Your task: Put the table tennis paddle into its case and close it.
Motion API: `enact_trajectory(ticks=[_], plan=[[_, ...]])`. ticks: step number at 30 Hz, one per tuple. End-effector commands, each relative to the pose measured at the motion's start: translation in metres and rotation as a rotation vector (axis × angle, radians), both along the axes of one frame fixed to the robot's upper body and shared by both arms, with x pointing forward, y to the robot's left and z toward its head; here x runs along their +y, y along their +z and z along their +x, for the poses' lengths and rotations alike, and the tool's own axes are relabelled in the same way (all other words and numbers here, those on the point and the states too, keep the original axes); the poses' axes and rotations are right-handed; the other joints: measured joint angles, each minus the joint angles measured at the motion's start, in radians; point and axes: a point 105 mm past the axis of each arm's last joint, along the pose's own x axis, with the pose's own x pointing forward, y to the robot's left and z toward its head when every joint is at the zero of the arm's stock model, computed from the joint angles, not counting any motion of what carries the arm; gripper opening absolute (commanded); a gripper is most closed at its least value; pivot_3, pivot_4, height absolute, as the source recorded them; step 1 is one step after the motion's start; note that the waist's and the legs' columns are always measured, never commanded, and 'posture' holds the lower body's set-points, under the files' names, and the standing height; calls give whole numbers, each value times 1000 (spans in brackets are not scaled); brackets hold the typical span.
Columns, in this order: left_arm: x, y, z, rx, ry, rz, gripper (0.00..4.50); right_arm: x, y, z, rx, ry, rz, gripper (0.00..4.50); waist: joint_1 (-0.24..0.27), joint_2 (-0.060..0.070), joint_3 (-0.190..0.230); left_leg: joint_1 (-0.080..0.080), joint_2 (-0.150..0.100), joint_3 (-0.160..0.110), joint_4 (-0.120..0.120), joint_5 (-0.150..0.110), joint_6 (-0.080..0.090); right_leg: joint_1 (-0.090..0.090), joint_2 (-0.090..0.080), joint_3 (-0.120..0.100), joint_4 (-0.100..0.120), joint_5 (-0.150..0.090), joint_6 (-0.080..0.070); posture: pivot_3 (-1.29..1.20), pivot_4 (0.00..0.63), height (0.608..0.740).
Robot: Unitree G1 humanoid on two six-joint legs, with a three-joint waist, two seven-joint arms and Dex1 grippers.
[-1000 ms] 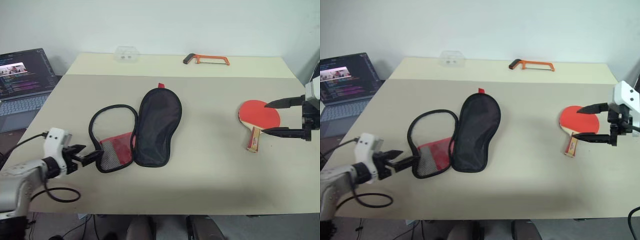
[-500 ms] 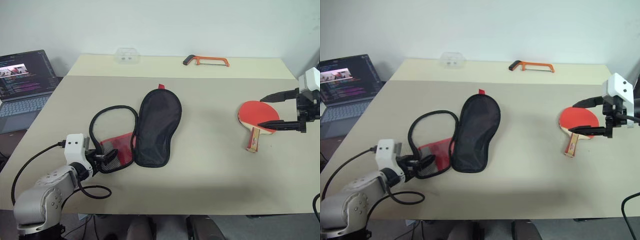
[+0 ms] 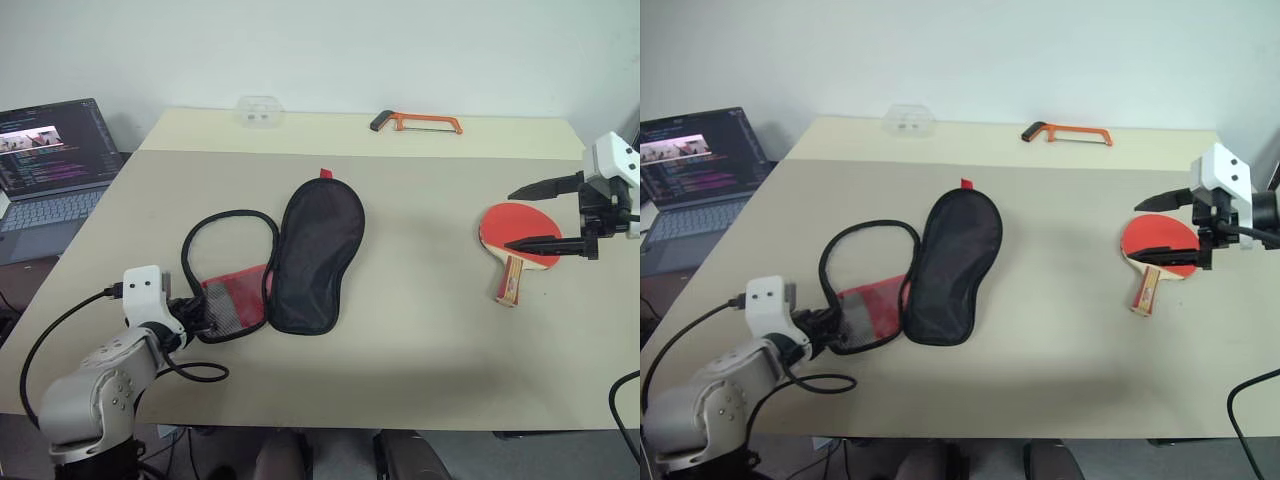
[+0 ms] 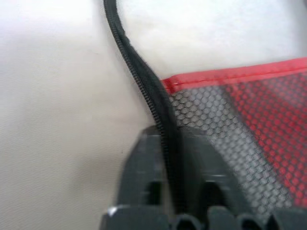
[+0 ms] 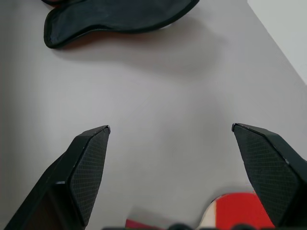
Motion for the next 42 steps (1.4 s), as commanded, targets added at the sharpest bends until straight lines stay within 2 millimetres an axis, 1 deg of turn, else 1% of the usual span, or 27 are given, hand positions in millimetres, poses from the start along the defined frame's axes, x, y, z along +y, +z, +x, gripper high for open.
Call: enact_trajectory(ticks=[1,4,5,9,12,19,25,28,30,33,37,40,42], plan=[[-11,26,14,-123,-7,8,18,3,10,-1,-43,26,-9,4500,1,0,0,0,0,0,0,0,0,0,0,0,0,0,0,0,150,740],[-29,48,28,-221,-35,-29,18,5,10,0,-45,32,-7,4500,7,0,0,-1,0,-1,0,1,-2,0,0,-1,-1,0,0,0,150,740],[-38,54,32,-246,-54,-44,18,5,10,0,-47,33,-7,4500,8,0,0,-1,0,-1,1,1,-2,0,0,-1,-1,0,0,0,150,740],[-67,75,46,-348,-110,-89,18,7,11,1,-49,36,-8,4500,15,0,0,-1,-1,-1,0,2,-4,0,1,0,-2,0,0,0,150,740],[-83,88,53,-406,-131,-115,18,7,11,0,-51,35,-8,4500,16,-1,0,-2,-1,-1,0,2,-4,0,1,0,-2,0,0,0,150,740],[-102,90,66,-417,-108,-100,18,6,13,-1,-58,30,-8,4500,15,-1,0,-1,-1,-1,0,2,-4,1,1,0,-3,0,0,0,150,740],[-129,80,73,-370,-122,-72,18,7,14,1,-69,29,-9,4500,19,-1,0,-1,-1,-1,0,2,-4,1,1,0,-3,0,1,0,150,740],[-141,80,76,-368,-136,-62,18,8,14,2,-71,29,-10,4500,22,-1,1,-2,-1,-1,0,2,-4,1,1,0,-3,0,1,0,150,740],[-157,86,82,-385,-167,-63,18,7,16,3,-77,27,-9,4500,22,-1,1,-1,-1,-1,0,2,-4,1,1,0,-3,0,1,0,150,740],[-172,95,90,-413,-171,-71,18,8,16,4,-81,27,-9,4500,23,-1,1,-2,-3,-1,0,2,-4,1,1,0,-4,0,1,0,150,740],[-207,113,103,-457,-212,-95,18,9,17,5,-86,31,-9,4500,25,-1,1,-2,-10,-3,0,2,-4,2,1,0,-5,0,1,0,150,740],[-226,117,108,-471,-244,-96,18,8,18,6,-90,30,-11,4500,23,-1,1,-2,-12,-4,-2,2,-4,2,-1,0,-7,1,2,0,150,740],[-243,114,113,-461,-266,-84,18,9,19,6,-93,31,-11,4500,23,-1,1,-2,-13,-5,-3,2,-4,1,-1,0,-8,1,3,0,150,740]])
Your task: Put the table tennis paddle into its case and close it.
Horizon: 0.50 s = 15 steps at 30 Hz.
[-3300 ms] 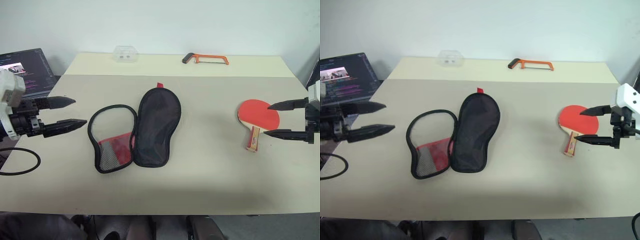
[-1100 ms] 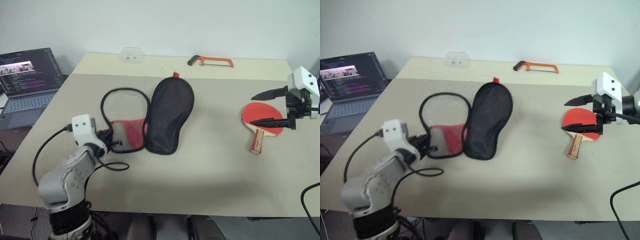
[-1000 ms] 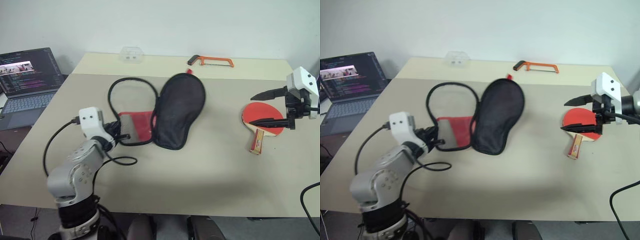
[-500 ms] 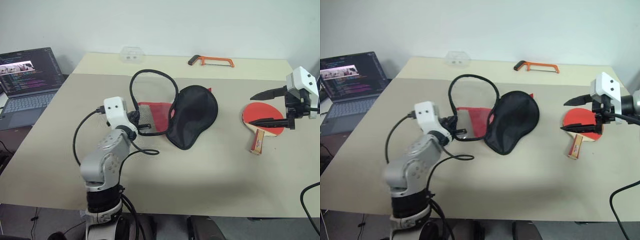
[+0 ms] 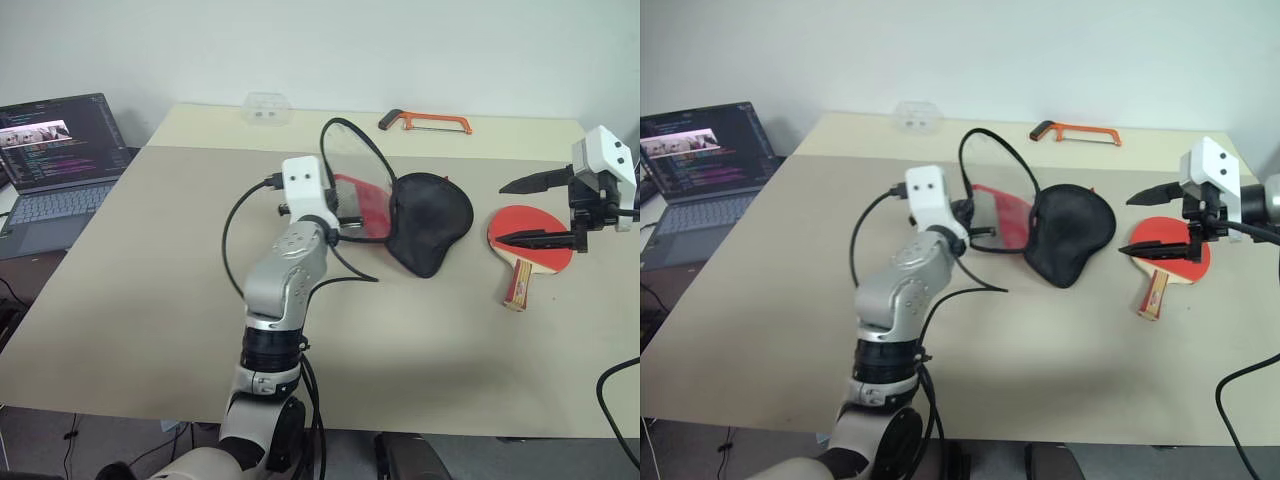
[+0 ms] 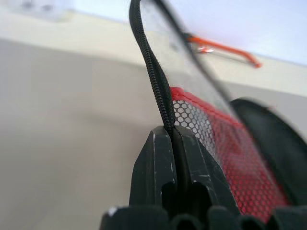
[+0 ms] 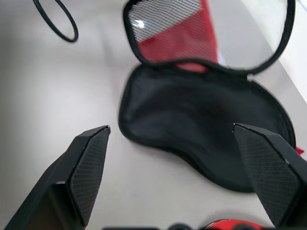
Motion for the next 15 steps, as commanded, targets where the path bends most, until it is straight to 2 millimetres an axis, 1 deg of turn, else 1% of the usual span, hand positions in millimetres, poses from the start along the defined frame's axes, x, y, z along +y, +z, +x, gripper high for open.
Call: enact_trajectory(ticks=[1,5,7,9,11,15], plan=[[-32,11,5,-48,-39,12,18,2,17,-1,-70,19,-11,4500,0,0,0,0,0,0,0,0,0,0,0,0,0,0,0,0,150,740],[-56,1,9,-40,-55,105,18,3,18,0,-74,21,-12,4500,2,0,0,0,-1,-1,0,0,0,0,-1,0,0,0,1,0,150,740],[-65,0,9,-53,-69,141,18,3,18,0,-75,20,-13,4500,3,0,0,-1,-1,-1,0,0,0,0,-1,0,0,0,1,0,150,740],[-86,2,4,-94,-136,204,18,3,19,0,-77,20,-14,4500,3,0,0,-1,-1,-1,0,0,0,0,-1,-1,0,0,1,0,150,740],[-114,13,-5,-174,-245,265,18,4,20,1,-82,22,-15,4500,4,0,0,-1,-1,-1,0,0,0,-1,-1,-1,-1,0,1,0,150,740],[-150,38,-23,-358,-399,365,18,6,23,3,-93,27,-14,4500,6,0,0,-1,-2,-1,0,0,0,-1,-1,-1,-1,0,1,0,150,740]])
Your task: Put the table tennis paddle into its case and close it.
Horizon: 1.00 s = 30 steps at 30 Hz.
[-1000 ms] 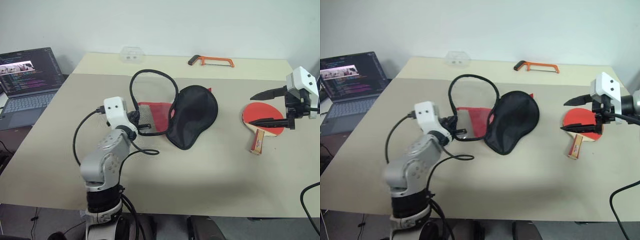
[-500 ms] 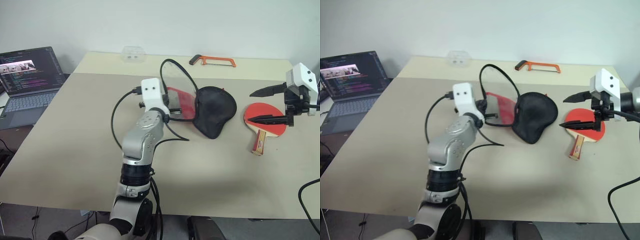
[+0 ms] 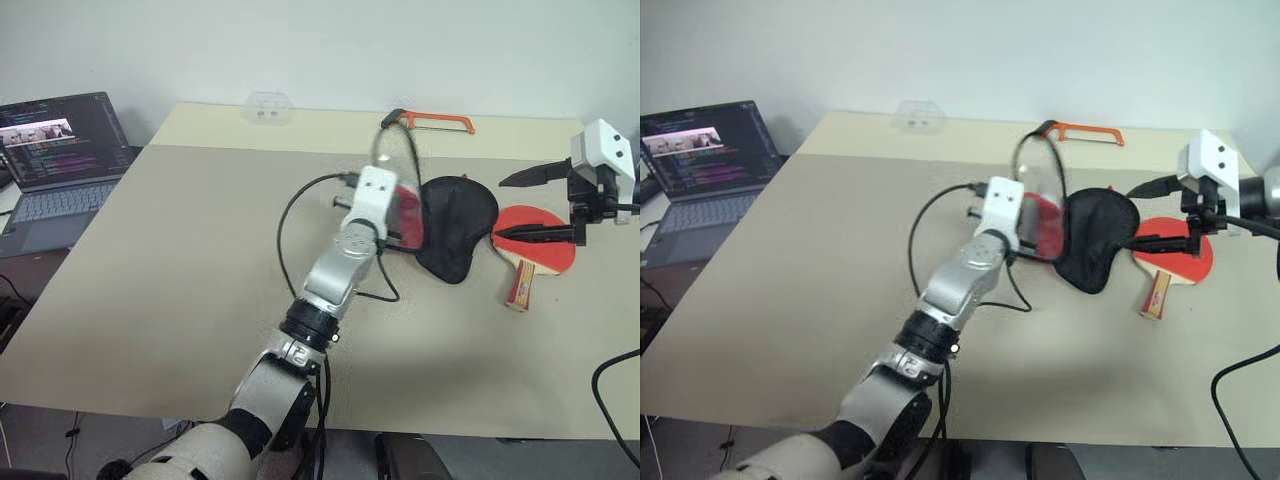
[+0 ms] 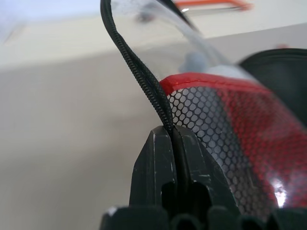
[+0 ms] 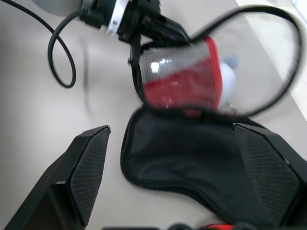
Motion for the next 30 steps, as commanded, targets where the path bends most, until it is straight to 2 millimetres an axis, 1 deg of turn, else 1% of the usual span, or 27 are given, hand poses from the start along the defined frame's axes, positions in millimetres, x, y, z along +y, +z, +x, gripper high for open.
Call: enact_trajectory(ticks=[1,2,4,7,9,11,14,20,23,25,28,30], plan=[[-75,55,-40,-220,-282,21,18,3,16,-1,-62,23,-2,4500,0,0,0,0,0,0,0,0,0,0,0,0,0,0,0,0,150,740],[-82,56,-45,-243,-321,58,18,3,17,-1,-64,23,-2,4500,0,0,0,0,0,0,0,0,0,0,0,0,0,0,0,0,150,740],[-88,56,-51,-258,-351,90,18,3,18,-1,-67,23,-4,4500,-1,0,0,0,0,0,-1,0,0,0,0,0,-1,0,0,0,150,740],[-86,49,-52,-227,-344,92,18,2,19,-1,-70,20,-6,4500,-3,1,0,0,0,0,-1,0,0,-1,0,1,0,0,0,0,150,740],[-79,40,-49,-196,-318,103,18,1,18,-1,-71,18,-7,4500,-3,1,0,0,0,0,-1,0,0,-1,0,1,1,0,0,0,150,740],[-68,29,-44,-177,-282,130,18,0,18,-1,-71,17,-6,4500,-3,1,0,0,0,0,0,0,0,-1,0,1,1,0,0,0,150,740],[-40,12,-34,-170,-193,189,18,1,17,-1,-71,18,-4,4500,-3,1,0,0,0,0,-1,0,0,-1,0,1,0,0,0,0,150,740],[15,-8,-22,-207,-20,315,18,2,17,-1,-73,24,-2,4500,-5,1,0,1,1,0,0,0,0,-1,0,2,3,0,0,0,150,740],[43,-17,-17,-203,69,352,18,4,18,-1,-77,29,-1,4500,-3,1,0,1,1,0,1,0,0,0,0,2,4,0,0,0,150,740],[54,-20,-16,-195,105,355,18,5,19,-1,-78,32,-1,4500,-3,1,0,1,1,0,1,0,0,0,0,1,3,0,0,0,150,740],[71,-17,-14,-184,190,325,18,5,19,-1,-78,38,-2,4500,-2,1,0,0,1,-1,1,0,0,-1,-1,1,3,0,0,0,150,740],[74,-14,-13,-180,217,299,18,6,20,-1,-78,40,-3,4500,-2,1,0,0,2,-1,1,0,1,-1,-1,1,3,0,0,0,150,740]])
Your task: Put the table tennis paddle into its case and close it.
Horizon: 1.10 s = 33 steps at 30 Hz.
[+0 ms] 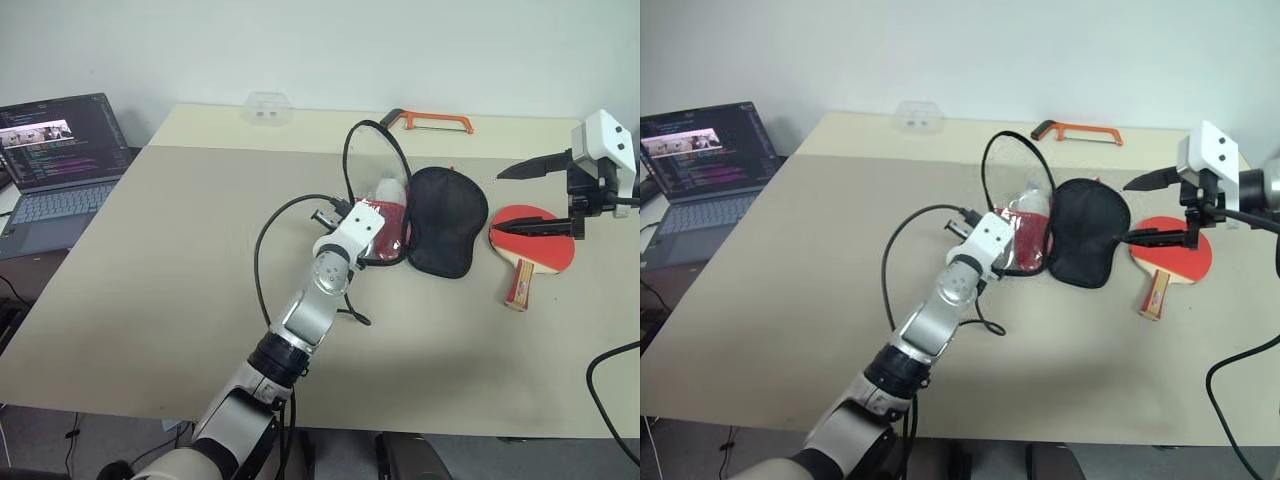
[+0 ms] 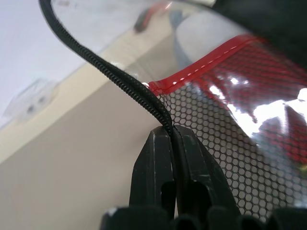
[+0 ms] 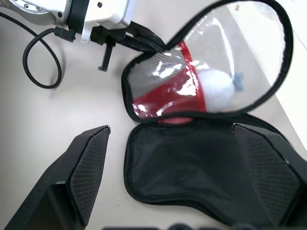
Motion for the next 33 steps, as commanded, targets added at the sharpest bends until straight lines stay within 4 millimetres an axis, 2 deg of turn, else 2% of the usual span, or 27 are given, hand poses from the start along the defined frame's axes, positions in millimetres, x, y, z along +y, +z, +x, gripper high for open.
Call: enact_trajectory(ticks=[1,9,14,17,20,24,27,30,33], plan=[[0,25,-1,-77,30,-62,18,2,13,-2,-52,20,-6,4500,0,0,0,0,0,0,0,0,0,0,0,0,0,0,0,0,150,740],[-59,27,-8,40,-155,-211,18,5,8,-1,-44,21,-5,4500,2,0,0,0,-1,0,0,0,0,0,0,0,0,0,0,0,150,740],[-70,23,-8,71,-193,-209,18,4,7,-1,-49,10,-2,4500,0,0,0,0,-2,0,0,0,0,0,0,0,0,0,0,0,150,740],[-72,23,-8,83,-205,-227,653,0,7,0,-51,-21,-3,4500,1,0,0,0,-1,0,0,0,0,0,0,0,0,0,0,0,150,740],[-67,24,-7,84,-197,-228,1683,-9,4,5,-37,-111,-7,4500,2,0,0,0,-1,0,0,0,0,0,0,0,0,0,0,0,150,740],[-59,31,-7,72,-191,-234,3162,-25,0,25,-78,-319,8,4500,2,0,0,0,-1,0,0,0,0,0,0,0,0,0,0,0,150,740],[-48,44,-11,64,-244,-242,4149,-41,-10,41,-55,-578,86,4500,-3,0,0,0,-1,0,0,0,0,0,0,0,0,0,0,0,150,740],[-40,52,-17,91,-303,-253,4149,-53,-20,47,-25,-778,165,4500,-4,0,0,0,0,1,-1,0,-1,-2,0,1,2,0,0,0,150,740],[-26,59,-21,116,-363,-237,4149,-56,-32,44,-14,-877,175,4500,-2,0,0,-1,0,1,-1,1,-1,-3,0,1,3,0,0,0,150,740]])
